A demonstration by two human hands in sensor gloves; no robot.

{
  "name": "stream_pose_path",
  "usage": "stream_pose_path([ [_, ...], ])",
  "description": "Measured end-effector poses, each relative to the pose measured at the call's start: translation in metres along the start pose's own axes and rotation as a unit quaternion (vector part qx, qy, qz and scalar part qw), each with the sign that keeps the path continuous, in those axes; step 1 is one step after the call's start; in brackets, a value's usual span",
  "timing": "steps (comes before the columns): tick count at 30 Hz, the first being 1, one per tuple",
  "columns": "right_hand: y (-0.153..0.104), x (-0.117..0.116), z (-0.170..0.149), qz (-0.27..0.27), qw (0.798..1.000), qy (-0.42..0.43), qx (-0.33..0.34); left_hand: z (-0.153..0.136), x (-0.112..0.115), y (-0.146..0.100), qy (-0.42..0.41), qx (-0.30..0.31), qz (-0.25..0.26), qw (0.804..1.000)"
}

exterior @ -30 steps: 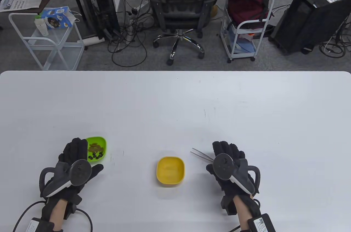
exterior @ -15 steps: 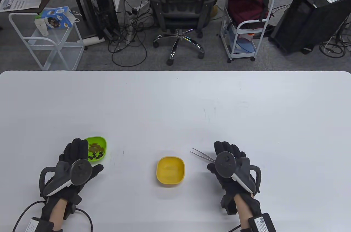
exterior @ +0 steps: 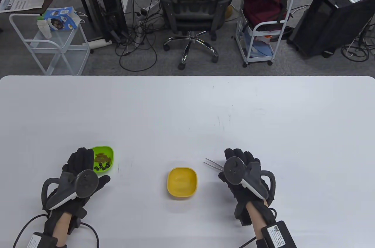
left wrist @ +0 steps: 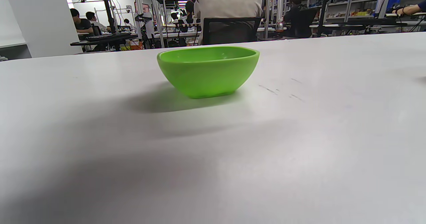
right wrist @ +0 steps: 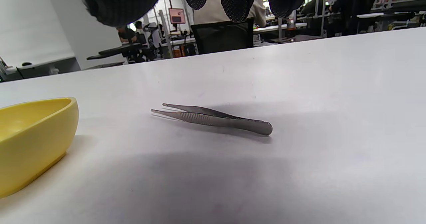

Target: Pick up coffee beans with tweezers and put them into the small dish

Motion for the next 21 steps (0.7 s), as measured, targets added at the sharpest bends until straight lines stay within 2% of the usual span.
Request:
stream_pose_path([
  [10,0.026,-0.025,0.03,0.048,0.992,-0.114,-0.024,0.002,-0.002,0.001,0.009,0.003,-0.006,1.0],
  [15,0.034,-0.042,0.037,0.054,0.986,-0.156,-0.031,0.003,-0.003,0.0,0.004,0.004,-0.004,1.0],
  [21,0.042,-0.049,0.038,0.051,0.983,-0.172,-0.048,0.008,-0.005,0.0,0.022,0.004,0.0,1.0],
])
Point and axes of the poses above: the tracker on the back of each hand, its own z axis roughly to the thumb side, its own y axis roughly from the wrist to the fingertips, x = y × z, the point moved 2 cm from there along y, roughly from the wrist to the fingertips, and after that the axes turned 15 degrees about -x, right-handed, at the moved point
